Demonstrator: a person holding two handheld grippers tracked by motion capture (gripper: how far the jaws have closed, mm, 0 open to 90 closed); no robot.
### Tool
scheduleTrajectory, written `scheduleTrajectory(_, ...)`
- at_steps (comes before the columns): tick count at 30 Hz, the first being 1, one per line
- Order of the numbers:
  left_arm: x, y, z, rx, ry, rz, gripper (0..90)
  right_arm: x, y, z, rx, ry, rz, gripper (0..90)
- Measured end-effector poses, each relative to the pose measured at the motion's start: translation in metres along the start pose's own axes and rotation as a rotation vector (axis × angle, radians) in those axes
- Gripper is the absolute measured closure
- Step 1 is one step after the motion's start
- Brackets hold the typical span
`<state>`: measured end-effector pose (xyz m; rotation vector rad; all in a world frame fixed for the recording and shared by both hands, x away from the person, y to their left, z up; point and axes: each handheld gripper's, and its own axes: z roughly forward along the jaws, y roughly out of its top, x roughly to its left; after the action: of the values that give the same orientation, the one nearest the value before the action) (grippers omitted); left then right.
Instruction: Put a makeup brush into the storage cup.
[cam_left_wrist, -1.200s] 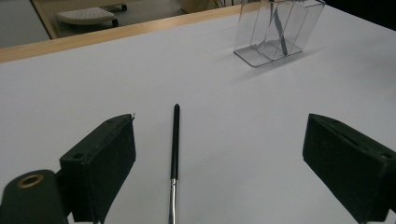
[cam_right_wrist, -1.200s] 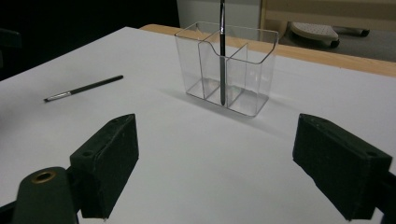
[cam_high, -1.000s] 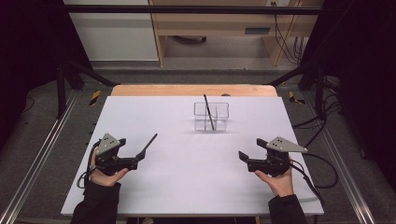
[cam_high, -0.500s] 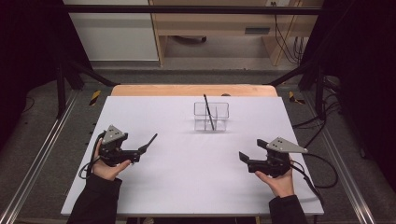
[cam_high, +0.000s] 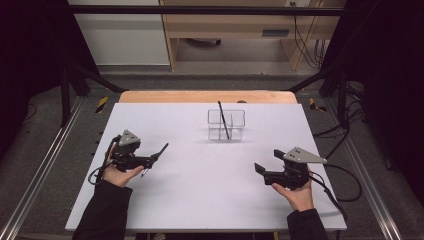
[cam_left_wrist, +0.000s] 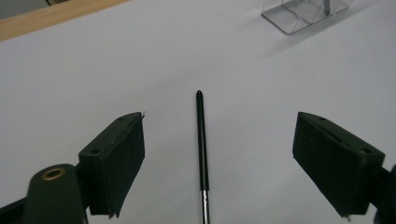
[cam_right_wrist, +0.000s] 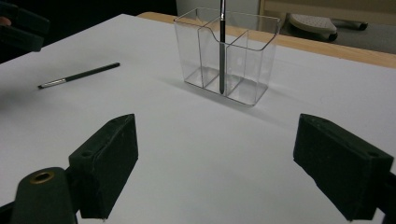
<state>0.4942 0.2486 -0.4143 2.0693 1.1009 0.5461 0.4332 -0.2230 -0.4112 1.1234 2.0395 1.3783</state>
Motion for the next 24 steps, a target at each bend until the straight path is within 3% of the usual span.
scheduleTrajectory(12,-0.003,-0.004,0.021,0.130,0.022,0.054,26.4,-0.001,0.000,0.000,0.001,0.002,0.001,14.2)
scheduleTrajectory(24,-0.002,-0.011,0.031,0.238,0.012,0.072,45.5,0.000,-0.001,0.002,0.012,0.009,0.000,14.1)
